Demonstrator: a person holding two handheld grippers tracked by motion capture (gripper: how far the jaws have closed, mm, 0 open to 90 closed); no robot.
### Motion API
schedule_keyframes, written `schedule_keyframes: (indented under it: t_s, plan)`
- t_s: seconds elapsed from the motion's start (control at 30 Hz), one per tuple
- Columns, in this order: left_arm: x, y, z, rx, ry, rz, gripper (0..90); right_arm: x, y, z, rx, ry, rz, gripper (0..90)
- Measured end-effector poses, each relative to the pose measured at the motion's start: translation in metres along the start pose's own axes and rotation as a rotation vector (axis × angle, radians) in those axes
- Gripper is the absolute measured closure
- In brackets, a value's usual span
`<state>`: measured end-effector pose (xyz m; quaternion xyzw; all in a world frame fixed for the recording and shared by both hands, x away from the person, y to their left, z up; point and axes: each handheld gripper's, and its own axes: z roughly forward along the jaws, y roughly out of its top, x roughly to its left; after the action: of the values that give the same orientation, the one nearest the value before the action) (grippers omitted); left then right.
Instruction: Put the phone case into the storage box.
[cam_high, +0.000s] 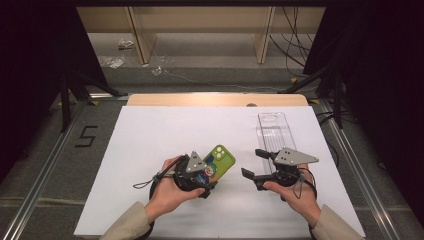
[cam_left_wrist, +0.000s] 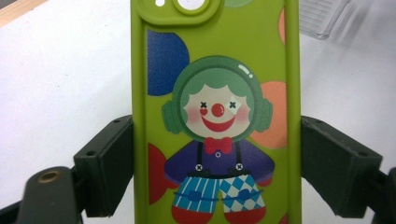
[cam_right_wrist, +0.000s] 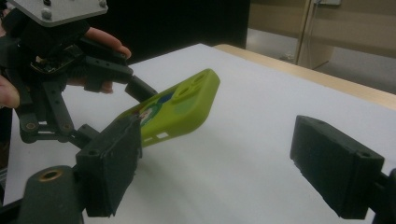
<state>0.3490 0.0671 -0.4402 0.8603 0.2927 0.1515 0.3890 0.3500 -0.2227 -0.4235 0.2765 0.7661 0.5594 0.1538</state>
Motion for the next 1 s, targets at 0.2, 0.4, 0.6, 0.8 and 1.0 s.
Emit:
schedule_keyframes:
  t_s: [0.2, 0.4, 0.6, 0.8, 1.0]
  plan:
    - [-0.003, 0.001, 0.001, -0.002, -0.006, 0.008, 16.4, 0.001, 0.002, 0.004, 0.002, 0.005, 0.004, 17.7]
    - [-0.006, 0.002, 0.001, -0.002, -0.013, 0.014, 16.4, 0.002, 0.003, 0.009, 0.007, 0.01, 0.007, 17.9]
    - [-0.008, 0.002, 0.002, -0.002, -0.018, 0.018, 16.4, 0.002, 0.005, 0.013, 0.006, 0.011, 0.013, 17.9]
    - [-0.01, 0.003, 0.002, -0.001, -0.02, 0.024, 16.4, 0.002, 0.008, 0.017, 0.002, 0.013, 0.015, 17.9]
    - [-0.013, 0.004, 0.002, -0.005, -0.027, 0.029, 16.4, 0.002, 0.012, 0.021, -0.002, 0.015, 0.02, 18.0]
